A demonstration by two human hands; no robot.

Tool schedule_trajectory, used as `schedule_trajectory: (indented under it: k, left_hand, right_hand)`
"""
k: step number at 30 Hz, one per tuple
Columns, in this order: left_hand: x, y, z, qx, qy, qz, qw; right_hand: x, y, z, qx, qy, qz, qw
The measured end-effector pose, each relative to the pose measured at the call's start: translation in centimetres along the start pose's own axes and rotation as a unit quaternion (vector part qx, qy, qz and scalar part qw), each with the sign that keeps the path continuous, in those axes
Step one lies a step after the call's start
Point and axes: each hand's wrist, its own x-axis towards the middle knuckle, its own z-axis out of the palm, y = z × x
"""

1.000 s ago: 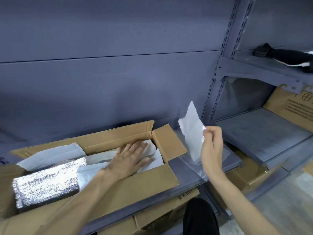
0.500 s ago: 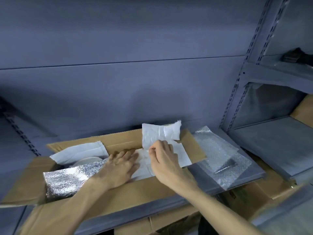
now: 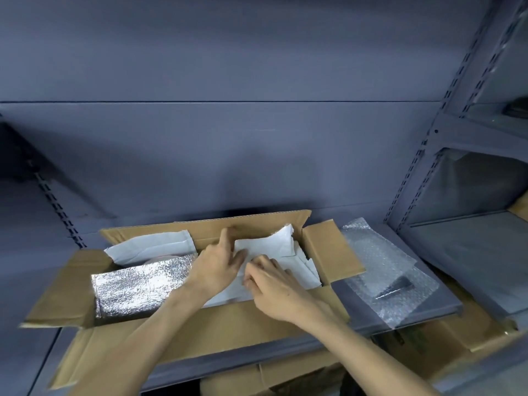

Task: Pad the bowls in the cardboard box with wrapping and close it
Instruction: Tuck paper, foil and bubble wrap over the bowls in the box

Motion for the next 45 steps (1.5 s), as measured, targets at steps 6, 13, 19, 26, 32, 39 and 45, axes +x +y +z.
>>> schedule_trajectory:
  k: [6, 13, 19, 26, 32, 39, 45]
  left_hand:
    - [1.3, 0.6, 0.9, 0.137, -0.003, 0.05, 0.989]
    - [1.0, 2.5, 1.3, 0.301, 0.033, 0.114, 0.946]
    - [0.9, 1.5, 0.1, 0.212, -0.219, 0.19, 0.933]
    - [1.4, 0.9, 0.4, 0.26, -0.282, 0.117, 0.916]
    - [1.7, 0.9, 0.9, 0.272, -0.299, 0.095, 0.91]
    - [1.3, -0.7, 2.0, 0.326, -0.322, 0.085, 0.885]
    - [1.3, -0.4, 2.0, 0.337, -0.334, 0.084, 0.876]
  right_hand:
    - [0.5, 1.8, -0.9, -0.009, 0.043, 0.015, 0.999]
    - [1.9, 6.1, -1.6, -0.156, 0.057, 0.014, 0.986]
    - [2.1, 7.1, -3.5, -0.128, -0.025, -0.009, 0.991]
    - [3.0, 7.8, -6.0, -0.212, -0.104, 0.002, 0.972]
    - [4.2, 7.4, -6.4, -0.242, -0.182, 0.045, 0.952]
    - [4.7, 6.7, -6.0, -0.216, -0.203, 0.079, 0.952]
    - [3.1, 7.6, -5.3, -0.095, -0.126, 0.05, 0.986]
